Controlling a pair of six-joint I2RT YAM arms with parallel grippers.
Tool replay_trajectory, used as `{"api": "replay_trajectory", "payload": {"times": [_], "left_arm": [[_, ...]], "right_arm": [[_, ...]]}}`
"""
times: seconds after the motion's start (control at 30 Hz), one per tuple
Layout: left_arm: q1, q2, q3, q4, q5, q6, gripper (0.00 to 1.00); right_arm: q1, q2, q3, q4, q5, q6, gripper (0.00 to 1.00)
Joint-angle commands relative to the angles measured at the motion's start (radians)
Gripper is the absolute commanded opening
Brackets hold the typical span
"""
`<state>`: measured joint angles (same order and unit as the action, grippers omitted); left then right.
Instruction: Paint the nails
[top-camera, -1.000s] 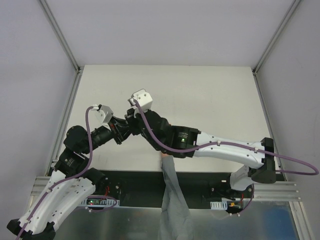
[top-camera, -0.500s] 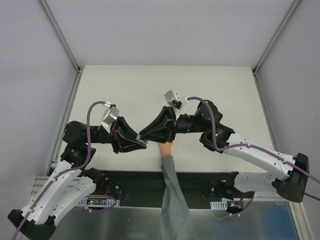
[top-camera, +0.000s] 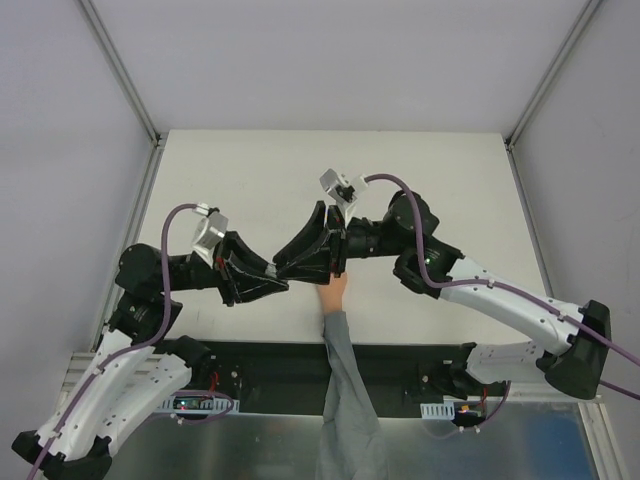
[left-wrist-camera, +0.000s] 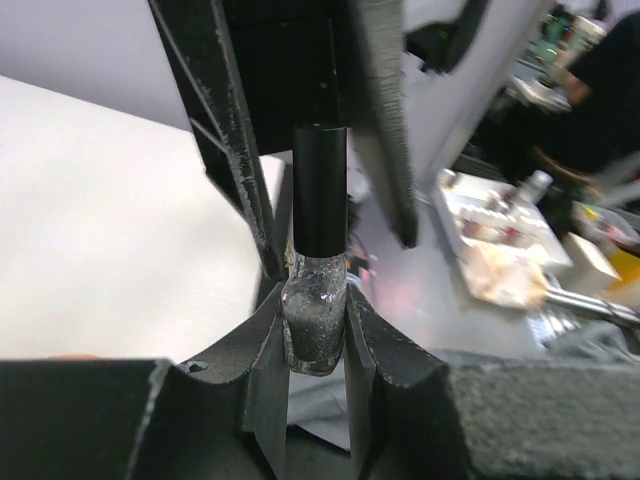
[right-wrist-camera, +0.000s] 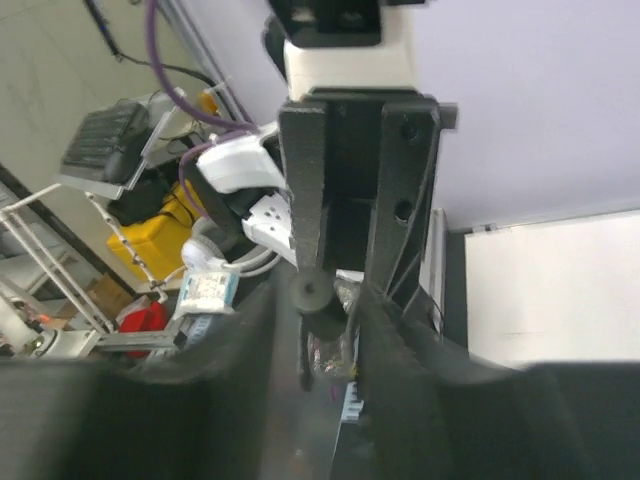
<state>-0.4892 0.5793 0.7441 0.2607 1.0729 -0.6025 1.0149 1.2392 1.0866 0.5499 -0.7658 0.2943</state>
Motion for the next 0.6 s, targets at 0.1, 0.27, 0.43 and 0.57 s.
{"api": "replay_trajectory", "payload": {"times": [0.1, 0.27, 0.43, 0.57], "left_arm": [[0.015, -0.131, 0.018, -0.167, -0.318, 0.337, 0.0], [0.017, -0.139, 0.011, -0.221, -0.438, 0.403, 0.0], [0.015, -0.15, -0.021, -0.227, -0.537, 0.425, 0.0], [0.015, -0.164, -0.041, -0.227, -0.577, 0.425, 0.0]], "right_arm": [[0.08, -0.052, 0.192, -0.523, 0.595, -0.073, 0.7], [0.241, 0.011, 0.303, -0.674, 1.06, -0.092, 0.72], [0.347, 0.153, 0.491, -0.783, 1.296, -0.135, 0.71], [0.389, 0.246, 0.616, -0.857, 1.469, -0.132, 0.59]]}}
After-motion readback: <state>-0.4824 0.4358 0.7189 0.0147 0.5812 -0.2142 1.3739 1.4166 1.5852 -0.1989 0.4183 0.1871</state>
